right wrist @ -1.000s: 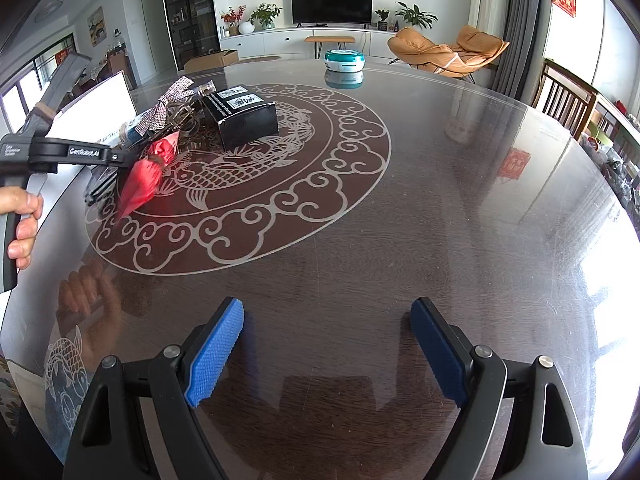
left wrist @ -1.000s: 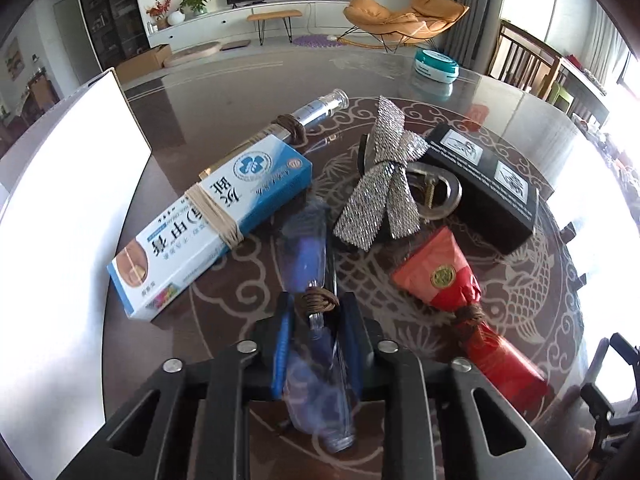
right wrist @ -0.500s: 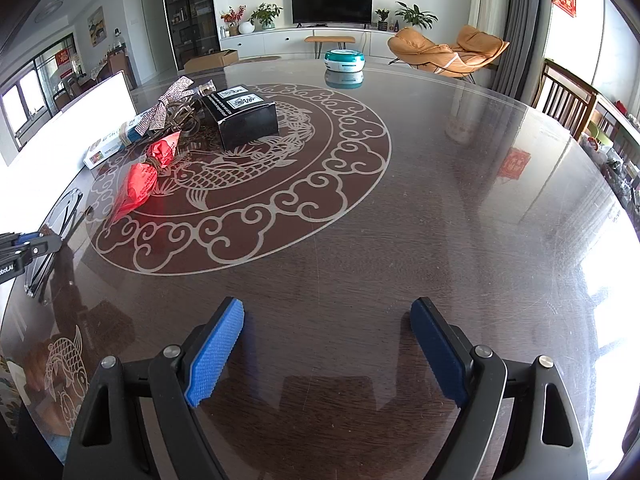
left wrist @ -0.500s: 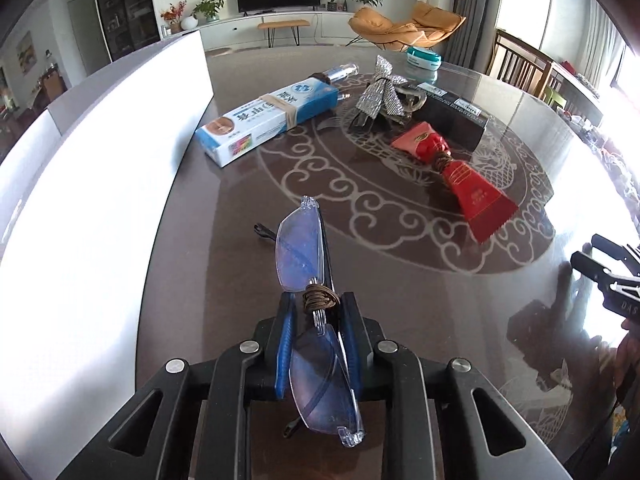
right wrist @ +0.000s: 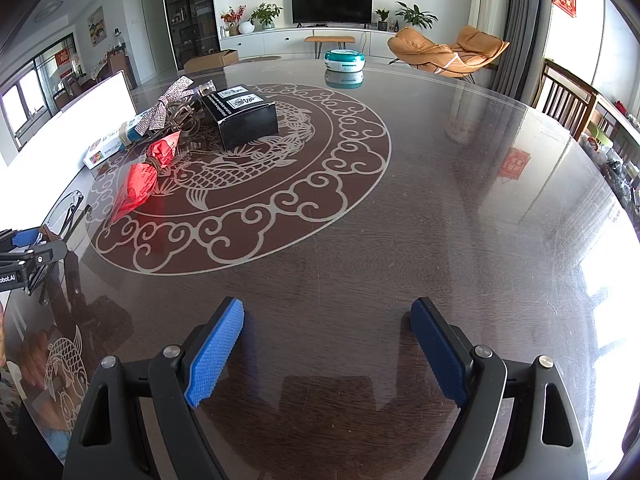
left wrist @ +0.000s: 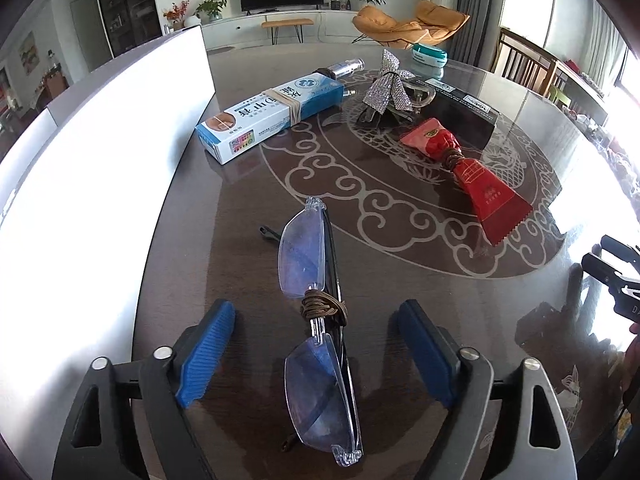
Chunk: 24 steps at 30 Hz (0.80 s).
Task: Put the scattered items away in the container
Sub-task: 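Close the right tool on the red candy packet while the left tool holds the glasses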
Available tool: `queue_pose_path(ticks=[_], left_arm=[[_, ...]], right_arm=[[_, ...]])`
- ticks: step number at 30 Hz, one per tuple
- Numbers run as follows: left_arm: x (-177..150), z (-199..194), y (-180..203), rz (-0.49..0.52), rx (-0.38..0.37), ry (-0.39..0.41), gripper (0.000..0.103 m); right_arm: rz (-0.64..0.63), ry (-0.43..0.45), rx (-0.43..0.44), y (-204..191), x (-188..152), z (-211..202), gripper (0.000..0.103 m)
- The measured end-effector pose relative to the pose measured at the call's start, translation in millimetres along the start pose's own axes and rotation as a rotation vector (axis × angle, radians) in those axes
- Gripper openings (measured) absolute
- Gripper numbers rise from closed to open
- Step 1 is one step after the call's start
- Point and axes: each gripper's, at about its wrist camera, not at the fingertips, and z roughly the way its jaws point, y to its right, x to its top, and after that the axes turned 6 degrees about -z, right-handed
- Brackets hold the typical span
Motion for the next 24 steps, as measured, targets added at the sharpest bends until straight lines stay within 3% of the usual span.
queue_pose_path(ticks=[3, 24], left_arm=[[0.6, 4.6, 1.4, -0.001, 0.0, 0.008, 0.103], [-0.1, 5.6, 3.5, 0.002, -0.008, 0.023, 0.103]], right_arm=[[0.0, 0.0, 0.0, 0.0, 0.0, 0.0, 0.087], [0.0, 0.0, 0.001, 0.0, 0.0, 0.1, 0.087]])
